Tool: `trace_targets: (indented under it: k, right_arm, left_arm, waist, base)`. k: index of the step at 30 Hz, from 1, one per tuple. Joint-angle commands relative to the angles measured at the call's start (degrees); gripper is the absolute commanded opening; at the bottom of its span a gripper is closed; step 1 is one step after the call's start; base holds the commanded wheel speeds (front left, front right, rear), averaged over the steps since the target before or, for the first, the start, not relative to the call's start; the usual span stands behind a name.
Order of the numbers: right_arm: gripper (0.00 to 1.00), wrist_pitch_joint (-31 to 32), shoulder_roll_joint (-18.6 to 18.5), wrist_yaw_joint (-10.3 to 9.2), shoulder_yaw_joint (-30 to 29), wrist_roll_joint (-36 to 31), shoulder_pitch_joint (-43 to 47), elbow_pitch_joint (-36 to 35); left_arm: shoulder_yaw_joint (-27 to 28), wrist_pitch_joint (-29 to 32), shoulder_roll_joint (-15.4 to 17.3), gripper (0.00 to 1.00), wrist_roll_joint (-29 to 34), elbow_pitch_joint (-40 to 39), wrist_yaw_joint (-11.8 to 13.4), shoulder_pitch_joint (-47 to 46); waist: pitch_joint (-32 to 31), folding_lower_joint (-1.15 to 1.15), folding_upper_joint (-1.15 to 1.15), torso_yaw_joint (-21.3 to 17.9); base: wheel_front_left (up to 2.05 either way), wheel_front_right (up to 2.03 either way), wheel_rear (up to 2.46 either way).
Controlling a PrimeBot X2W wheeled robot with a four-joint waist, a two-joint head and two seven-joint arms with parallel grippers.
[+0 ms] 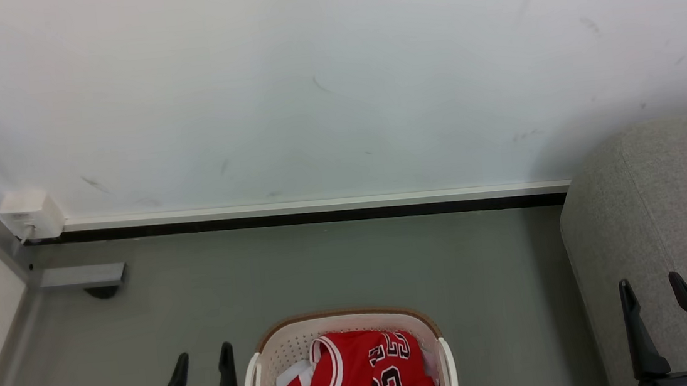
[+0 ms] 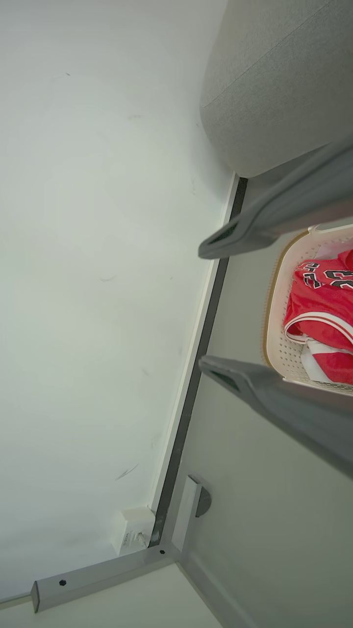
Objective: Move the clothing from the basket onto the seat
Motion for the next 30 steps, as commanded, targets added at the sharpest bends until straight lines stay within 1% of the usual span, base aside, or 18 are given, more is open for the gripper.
trace_targets:
  k: [1, 21, 30]
  right_arm:
    - [1.00, -0.51, -0.14, -0.09, -0.18, -1.61, 0.16, -0.57]
    - [1.00, -2.65, 0.52, -0.11, -1.27, -8.92, 0.73, -0.72]
    - [1.00, -3.55, 0.68, -0.12, -1.50, -12.29, -0.80, -1.74]
  left_arm:
    - [0.03, -0.51, 0.51, 1.00, 1.39, 0.02, 0.05, 0.38]
    - [-0.29, -2.65, 0.57, 1.00, 9.17, 0.66, 0.29, 0.66]
    - [-0.28, -3.50, 0.57, 1.00, 12.63, 0.17, 0.18, -0.92]
  waist:
    - [0.02, 0.00, 0.00, 0.01]
    - [0.60, 0.00, 0.00, -0.25]
    - [4.14, 0.00, 0.00, -0.92]
  base:
    - [0.00, 0.00, 0.00]
    - [0.00, 0.00, 0.00]
    - [0.00, 0.00, 0.00]
